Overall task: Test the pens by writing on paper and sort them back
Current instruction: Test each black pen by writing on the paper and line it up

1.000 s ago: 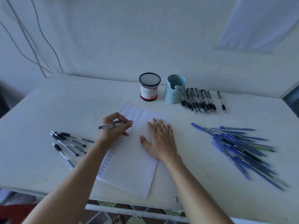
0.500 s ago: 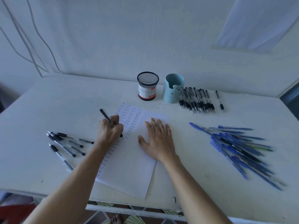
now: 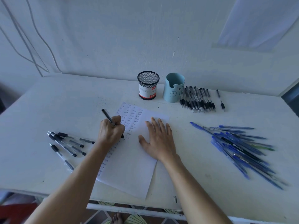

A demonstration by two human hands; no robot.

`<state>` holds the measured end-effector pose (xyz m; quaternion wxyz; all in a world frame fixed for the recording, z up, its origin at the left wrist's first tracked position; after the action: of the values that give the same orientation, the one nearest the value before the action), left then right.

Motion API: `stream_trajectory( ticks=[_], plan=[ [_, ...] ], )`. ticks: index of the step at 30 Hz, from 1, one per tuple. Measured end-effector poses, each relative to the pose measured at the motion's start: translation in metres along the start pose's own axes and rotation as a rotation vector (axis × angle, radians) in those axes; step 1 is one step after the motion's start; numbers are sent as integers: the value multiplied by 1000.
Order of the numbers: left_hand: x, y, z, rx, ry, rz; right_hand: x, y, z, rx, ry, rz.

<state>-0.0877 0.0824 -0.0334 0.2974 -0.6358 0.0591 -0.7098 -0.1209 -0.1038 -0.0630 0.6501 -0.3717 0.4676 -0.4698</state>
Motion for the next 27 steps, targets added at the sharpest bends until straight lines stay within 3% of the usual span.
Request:
stream_trajectory(
  ticks=[27],
  plan=[
    [3, 5, -3, -49, 24, 8, 1, 2, 0, 12, 3, -14]
  ],
)
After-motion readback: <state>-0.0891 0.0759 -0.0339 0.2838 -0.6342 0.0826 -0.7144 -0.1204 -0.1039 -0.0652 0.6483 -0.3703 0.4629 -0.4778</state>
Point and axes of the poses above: each hand's wrist, its own z-axis towards the middle knuckle, its own y-axis out of the palm, x = y × z, the point moved 2 cm from there along z, towards the middle knuckle, and after that the axes turned 15 degrees about x, right-handed, at the moved point
